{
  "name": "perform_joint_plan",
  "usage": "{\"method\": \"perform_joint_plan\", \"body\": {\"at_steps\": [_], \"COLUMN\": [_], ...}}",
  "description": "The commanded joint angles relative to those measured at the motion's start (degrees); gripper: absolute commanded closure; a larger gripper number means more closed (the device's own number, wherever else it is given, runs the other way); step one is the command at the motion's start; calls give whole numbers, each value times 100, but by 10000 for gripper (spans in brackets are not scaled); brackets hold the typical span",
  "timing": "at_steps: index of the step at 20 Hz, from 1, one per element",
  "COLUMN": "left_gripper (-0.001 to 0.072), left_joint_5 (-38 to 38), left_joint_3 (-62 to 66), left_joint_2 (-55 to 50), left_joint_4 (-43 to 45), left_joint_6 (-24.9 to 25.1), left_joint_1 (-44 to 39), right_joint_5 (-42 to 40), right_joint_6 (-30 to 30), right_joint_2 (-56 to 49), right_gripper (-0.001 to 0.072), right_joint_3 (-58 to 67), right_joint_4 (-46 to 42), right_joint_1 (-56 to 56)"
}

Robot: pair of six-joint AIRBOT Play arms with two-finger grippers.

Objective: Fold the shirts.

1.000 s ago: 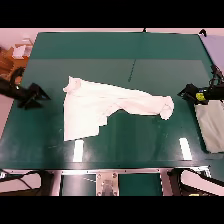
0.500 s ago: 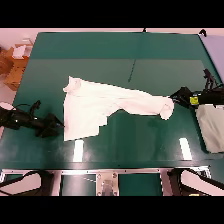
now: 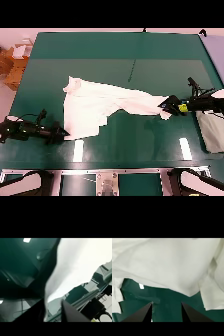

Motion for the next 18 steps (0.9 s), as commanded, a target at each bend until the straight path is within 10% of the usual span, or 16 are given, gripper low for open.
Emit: {"method": "perform_joint_plan", "body": {"at_steps": [1,12,14,16,18], "left_gripper": [684,682,682,683,684], "left_joint_5": [-157,-184,-181,-227,-496], "left_joint_3": [-11,474,474,599,1043], "left_joint_2": [7,7,7,15,173], "left_joint_4": [-468,-667,-737,-964,-1445], "left_joint_6": [389,404,544,804,953], "left_joint_1": [0,0,0,0,0], "right_joint_5": [251,-1220,-1279,-1388,-1062], "right_joint_6": [-9,-173,-518,-636,-667], "right_joint_2": [7,-382,-592,-710,-678], "right_gripper": [293,301,418,700,698], "right_joint_3": [-275,-529,-527,-455,-197], "right_joint_4": [11,533,979,1025,1145], "right_joint_1": [20,92,247,389,422]}}
